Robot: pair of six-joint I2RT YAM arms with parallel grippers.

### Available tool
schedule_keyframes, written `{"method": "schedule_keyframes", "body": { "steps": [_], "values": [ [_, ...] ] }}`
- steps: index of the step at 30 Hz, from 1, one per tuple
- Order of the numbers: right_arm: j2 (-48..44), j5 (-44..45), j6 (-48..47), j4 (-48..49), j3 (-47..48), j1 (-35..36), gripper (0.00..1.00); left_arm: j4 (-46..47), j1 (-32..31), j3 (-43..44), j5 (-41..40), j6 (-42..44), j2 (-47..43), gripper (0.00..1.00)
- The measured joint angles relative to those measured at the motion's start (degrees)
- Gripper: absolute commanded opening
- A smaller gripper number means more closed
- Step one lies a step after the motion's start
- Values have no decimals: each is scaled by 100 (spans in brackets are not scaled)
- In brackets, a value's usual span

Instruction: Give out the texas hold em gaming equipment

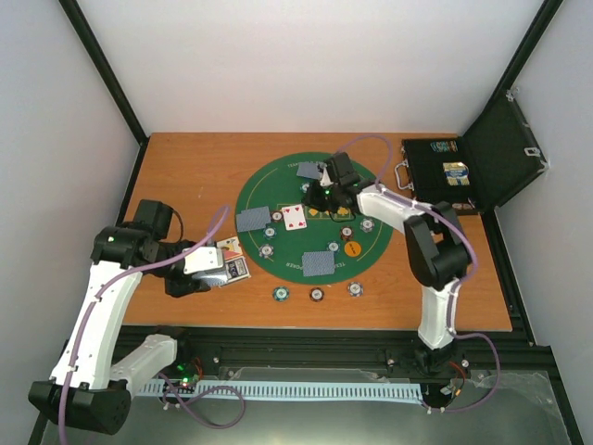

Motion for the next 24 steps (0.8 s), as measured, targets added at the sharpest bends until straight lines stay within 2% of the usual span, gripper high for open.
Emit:
{"method": "schedule_keyframes", "body": {
  "steps": [4,5,6,7,8,12,14,17,24],
  "values": [
    [-946,-138,-20,55,-483,13,3,-2,0,-13,-2,0,-68,4],
    [-1121,-146,-20,59,-570,26,7,-2,0,-13,-2,-2,-76,4],
    [-1331,-157,-26,68,-688,48,39,-7,0,-13,0,-4,-85,4],
    [-1537,-192,-42,96,-822,76,82,-7,0,-13,0,-7,-90,4],
    [-1707,-249,-2,144,-946,103,99,-11,0,-13,0,-7,-92,4],
    [-2450,-782,133,564,-1602,146,100,-17,0,-13,0,-7,-107,4],
    [-2656,-1182,328,1029,-1875,155,100,-33,0,-11,0,-7,-136,4],
    [-2754,-1340,424,1119,-1941,352,100,-59,0,-11,7,-9,-173,4],
    [-3204,-1182,826,1318,-2264,1869,100,-68,0,-9,22,-13,-181,4]
  ]
}}
